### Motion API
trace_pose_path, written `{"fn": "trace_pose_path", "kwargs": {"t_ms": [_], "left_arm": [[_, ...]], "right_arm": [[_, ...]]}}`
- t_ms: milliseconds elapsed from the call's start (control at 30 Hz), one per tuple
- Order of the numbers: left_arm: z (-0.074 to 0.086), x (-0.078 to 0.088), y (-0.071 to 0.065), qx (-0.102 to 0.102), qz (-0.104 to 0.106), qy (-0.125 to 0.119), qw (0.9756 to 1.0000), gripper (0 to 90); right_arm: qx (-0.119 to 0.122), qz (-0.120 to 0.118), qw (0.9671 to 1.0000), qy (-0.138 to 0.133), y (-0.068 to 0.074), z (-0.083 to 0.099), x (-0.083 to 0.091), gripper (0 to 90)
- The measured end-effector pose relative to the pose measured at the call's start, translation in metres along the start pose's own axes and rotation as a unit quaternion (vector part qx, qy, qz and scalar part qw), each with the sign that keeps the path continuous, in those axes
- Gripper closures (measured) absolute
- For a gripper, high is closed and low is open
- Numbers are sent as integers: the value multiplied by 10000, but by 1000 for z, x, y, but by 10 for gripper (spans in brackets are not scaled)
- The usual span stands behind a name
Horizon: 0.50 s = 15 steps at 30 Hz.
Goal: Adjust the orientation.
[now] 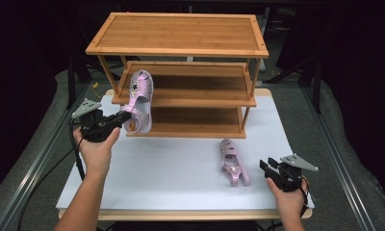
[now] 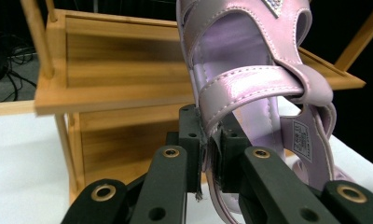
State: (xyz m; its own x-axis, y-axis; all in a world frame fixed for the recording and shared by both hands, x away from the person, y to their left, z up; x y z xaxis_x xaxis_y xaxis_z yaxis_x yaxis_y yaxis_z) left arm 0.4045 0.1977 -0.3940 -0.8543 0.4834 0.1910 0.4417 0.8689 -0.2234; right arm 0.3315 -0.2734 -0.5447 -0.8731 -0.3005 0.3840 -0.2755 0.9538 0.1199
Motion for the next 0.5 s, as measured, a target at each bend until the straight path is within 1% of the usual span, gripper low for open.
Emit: {"fn": "trace_pose_path", "kwargs": {"t_ms": [67, 133, 167, 233, 267, 300, 333, 367, 400, 433, 467, 500], "left_arm": [[-6, -13, -4, 30, 6, -13, 10000, 834], [-8, -17, -5, 27, -7, -29, 10000, 834], [-14, -26, -7, 27, -46, -49, 10000, 834], [-17, -34, -9, 15, -81, -45, 10000, 834], [-17, -34, -9, 15, -81, -45, 10000, 834], [-21, -44, -11, -31, -155, -22, 9999, 834], [-21, -44, -11, -31, -155, -22, 9999, 834], [-24, -51, -12, -4, -176, -21, 9998, 834], [-24, -51, -12, -4, -176, -21, 9998, 834], [-28, -59, -14, 27, -193, -34, 9998, 834], [-28, -59, -14, 27, -193, -34, 9998, 834], [-31, -64, -16, -11, -248, -22, 9997, 833]], "right_arm": [[-1, -12, 10000, 9, 0, 0, 0, 612], [3, -20, 10000, 11, 1, 0, 0, 612], [-2, -18, 10000, 12, 1, 0, 0, 612], [-7, -27, 10000, -1, 1, 0, 0, 612], [-14, -29, 10000, -15, 0, 0, 0, 612], [-11, -32, 10000, -23, 0, 0, 0, 612], [-18, -48, 10000, -16, -1, -1, 1, 612], [-24, -49, 10000, -27, -1, -1, 1, 612], [-20, -45, 10000, -23, -1, -1, 1, 612], [-28, -45, 10000, -49, -2, -1, 1, 612], [-28, -45, 10000, -49, -2, -1, 1, 612], [-13, -52, 10000, -54, -1, -2, 1, 612]]}}
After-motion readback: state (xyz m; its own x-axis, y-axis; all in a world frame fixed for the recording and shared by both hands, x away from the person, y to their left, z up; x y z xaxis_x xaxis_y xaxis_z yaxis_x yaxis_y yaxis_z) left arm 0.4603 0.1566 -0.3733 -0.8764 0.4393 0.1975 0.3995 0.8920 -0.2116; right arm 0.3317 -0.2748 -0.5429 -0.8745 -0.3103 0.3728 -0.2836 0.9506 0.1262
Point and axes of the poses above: each handheld gripper's, and its own axes: x roughly backward along the jaws, z roughly out of its underside, y roughly to its left, the point moved 6 cm from there along -x, roughly forward along the jaws, and after that the axes turned 8 degrees about -y, right-handed, at the moved point
